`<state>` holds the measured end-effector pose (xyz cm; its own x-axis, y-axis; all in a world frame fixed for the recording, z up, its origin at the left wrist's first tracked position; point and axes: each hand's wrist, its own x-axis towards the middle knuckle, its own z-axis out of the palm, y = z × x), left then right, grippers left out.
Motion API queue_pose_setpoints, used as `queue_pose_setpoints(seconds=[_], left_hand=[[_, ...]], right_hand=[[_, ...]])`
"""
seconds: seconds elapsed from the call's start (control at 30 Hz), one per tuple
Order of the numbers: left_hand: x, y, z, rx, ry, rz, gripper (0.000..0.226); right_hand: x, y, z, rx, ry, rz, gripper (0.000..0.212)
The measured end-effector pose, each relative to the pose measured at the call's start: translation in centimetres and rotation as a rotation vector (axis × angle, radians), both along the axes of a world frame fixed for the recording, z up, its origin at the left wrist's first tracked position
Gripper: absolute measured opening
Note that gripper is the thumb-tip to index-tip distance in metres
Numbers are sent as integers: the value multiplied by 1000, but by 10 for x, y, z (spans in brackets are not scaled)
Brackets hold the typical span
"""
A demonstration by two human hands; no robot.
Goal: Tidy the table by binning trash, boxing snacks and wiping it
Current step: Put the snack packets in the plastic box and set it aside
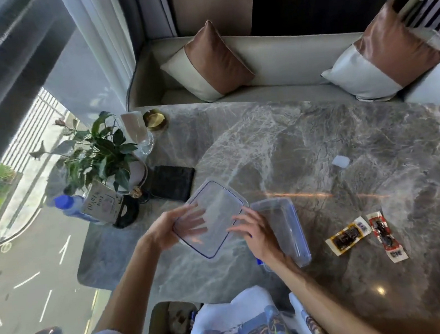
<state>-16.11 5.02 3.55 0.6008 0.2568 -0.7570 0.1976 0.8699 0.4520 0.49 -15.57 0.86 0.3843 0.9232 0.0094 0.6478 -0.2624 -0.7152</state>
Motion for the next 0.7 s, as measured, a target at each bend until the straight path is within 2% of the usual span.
queue_pose_setpoints(seconds=[0.07,0.13,0.17,0.23,0.3,0.37,0.47,0.57,0.7], left_hand=[[3,-4,-9,99,72,-29,49],[11,-16,-23,184,117,28,41],[14,-23,-31,200,129,69,40],[18,-38,-47,219,152,126,40],[20,-54,-60,265,182,133,40],[23,-70,-69,315,220,127,39],[31,-95,-77,401,299,26,35],[34,-113,-89,482,425,-95,43],[34,-126,-97,710,612,-307,50]], right_hand=[[-5,-5,-12,-96,-20,-136,46],[-8,-20,-23,-173,-25,-546,48],[-7,-30,-27,-270,-23,-761,56],[1,-55,-36,-467,100,-1004,74],[10,-75,-47,-512,284,-1043,73],[17,-88,-54,-541,383,-1037,58],[17,-96,-56,-612,387,-1064,45],[10,-102,-56,-616,409,-1061,43],[10,-115,-58,-633,342,-1008,42]])
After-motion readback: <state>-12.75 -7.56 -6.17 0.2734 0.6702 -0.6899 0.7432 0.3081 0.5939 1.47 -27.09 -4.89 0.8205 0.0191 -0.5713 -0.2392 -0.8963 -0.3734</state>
